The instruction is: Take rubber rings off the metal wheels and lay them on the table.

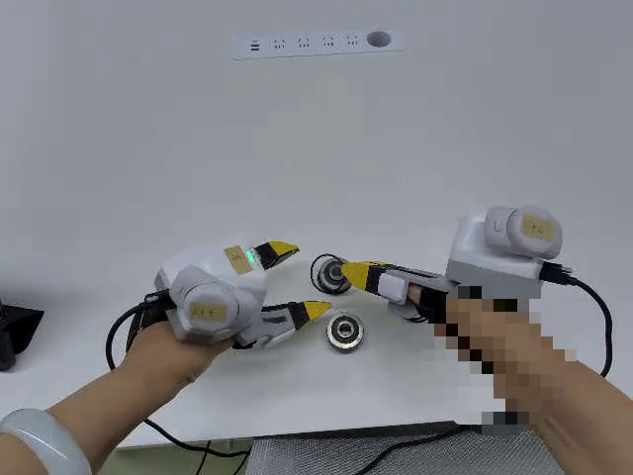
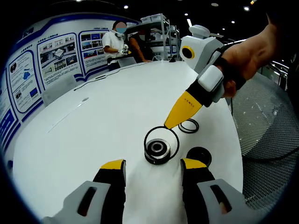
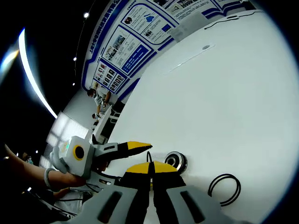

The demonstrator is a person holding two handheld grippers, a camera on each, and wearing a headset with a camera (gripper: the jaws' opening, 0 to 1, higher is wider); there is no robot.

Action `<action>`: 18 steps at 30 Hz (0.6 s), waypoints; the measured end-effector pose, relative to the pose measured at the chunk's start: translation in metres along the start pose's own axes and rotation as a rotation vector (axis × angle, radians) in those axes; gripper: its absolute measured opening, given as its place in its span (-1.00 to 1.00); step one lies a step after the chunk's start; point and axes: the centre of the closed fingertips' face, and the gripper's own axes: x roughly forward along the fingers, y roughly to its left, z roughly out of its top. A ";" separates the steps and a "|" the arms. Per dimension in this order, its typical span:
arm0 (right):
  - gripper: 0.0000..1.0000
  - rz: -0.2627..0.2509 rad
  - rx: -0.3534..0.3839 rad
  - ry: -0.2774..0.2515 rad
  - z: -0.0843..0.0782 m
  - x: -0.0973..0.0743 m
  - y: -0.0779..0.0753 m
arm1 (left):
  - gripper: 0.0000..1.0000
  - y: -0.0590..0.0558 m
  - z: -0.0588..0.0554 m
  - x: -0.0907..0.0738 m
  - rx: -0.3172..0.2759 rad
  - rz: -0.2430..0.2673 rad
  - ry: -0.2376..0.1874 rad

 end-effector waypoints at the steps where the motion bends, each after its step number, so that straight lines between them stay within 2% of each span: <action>1: -0.96 0.003 0.000 -0.002 0.000 -0.001 0.002 | -0.02 0.000 -0.001 -0.001 0.000 0.002 0.002; 4: -0.96 0.014 0.004 -0.013 -0.001 -0.008 0.007 | -0.01 0.000 -0.003 -0.004 -0.005 0.005 0.005; 8: -0.96 0.012 0.005 -0.017 -0.004 -0.016 0.008 | 0.02 0.001 -0.006 -0.006 -0.014 0.009 0.009; 11: -0.95 -0.003 0.011 -0.020 -0.006 -0.023 0.002 | 0.03 0.001 -0.008 -0.007 -0.014 0.013 0.013; 18: -0.95 -0.068 0.042 -0.040 -0.009 -0.044 -0.023 | 0.03 0.002 -0.011 -0.009 -0.020 0.014 0.015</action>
